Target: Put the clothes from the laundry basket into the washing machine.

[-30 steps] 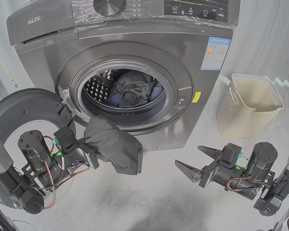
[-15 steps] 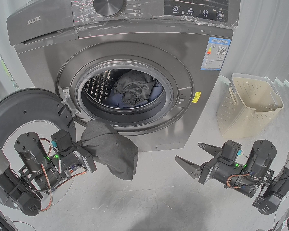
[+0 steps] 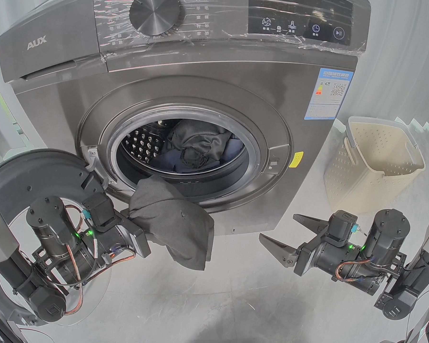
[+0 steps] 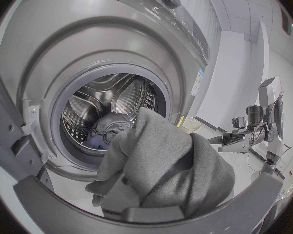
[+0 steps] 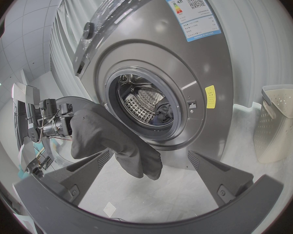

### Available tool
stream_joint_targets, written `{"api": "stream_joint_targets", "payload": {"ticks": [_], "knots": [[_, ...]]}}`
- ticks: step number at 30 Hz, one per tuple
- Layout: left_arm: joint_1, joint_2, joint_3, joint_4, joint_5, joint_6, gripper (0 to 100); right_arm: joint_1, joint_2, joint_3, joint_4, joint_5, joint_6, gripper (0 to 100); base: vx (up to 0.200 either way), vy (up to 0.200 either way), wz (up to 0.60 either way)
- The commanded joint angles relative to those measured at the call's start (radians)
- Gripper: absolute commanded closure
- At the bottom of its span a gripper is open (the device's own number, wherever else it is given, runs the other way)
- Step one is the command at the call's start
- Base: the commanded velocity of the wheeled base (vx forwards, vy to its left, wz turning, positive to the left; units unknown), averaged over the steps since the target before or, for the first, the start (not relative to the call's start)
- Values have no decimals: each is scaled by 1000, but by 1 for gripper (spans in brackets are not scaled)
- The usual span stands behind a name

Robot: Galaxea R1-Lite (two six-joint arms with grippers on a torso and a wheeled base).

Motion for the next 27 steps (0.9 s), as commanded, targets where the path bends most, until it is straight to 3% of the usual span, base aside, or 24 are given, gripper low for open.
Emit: {"api": "stream_joint_targets", "payload": {"ticks": [1,6,18,23,27], "knots": [[-23,11,1,-1,5,0,100,7,1,3,1,-1,1,0,200,0,0],[-34,11,2,-1,5,3,100,35,-2,8,1,-34,25,0,200,0,0],[-51,28,5,-1,7,2,100,50,-2,12,1,-37,29,0,0,0,0],[-100,25,1,-1,19,-37,100,73,-6,12,1,-39,29,0,0,0,0],[-146,60,-9,-1,79,-54,100,104,-23,12,1,-42,30,0,0,0,0]]}}
